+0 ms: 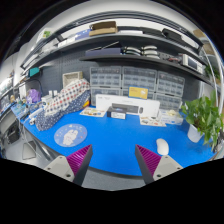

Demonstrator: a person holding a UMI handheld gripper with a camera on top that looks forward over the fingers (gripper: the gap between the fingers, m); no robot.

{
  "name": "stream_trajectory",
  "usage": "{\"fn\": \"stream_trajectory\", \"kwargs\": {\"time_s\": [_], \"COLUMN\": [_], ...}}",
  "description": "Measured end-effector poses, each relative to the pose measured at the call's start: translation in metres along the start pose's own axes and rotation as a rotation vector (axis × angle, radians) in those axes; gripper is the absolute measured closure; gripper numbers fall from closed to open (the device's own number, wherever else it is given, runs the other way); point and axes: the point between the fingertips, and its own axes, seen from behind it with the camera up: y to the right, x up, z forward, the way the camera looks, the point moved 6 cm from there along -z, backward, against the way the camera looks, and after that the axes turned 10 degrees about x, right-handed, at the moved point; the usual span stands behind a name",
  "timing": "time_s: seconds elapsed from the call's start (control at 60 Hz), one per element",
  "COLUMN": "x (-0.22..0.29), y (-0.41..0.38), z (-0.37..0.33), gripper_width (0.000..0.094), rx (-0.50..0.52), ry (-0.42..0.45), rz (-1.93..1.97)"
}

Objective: Arrange mouse

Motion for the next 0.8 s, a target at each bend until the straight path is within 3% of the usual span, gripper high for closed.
{"fn": "stream_trajectory", "kwargs": {"time_s": [0.433, 0.8], "x": [-0.108, -0.106], "y": [0.12, 0.237], "z": [-0.003, 0.072], "gripper_width": [0.0064, 0.0078], "rx": [-0.213, -0.285], "ry": [-0.189, -0.252], "rz": [0.125, 0.19]}}
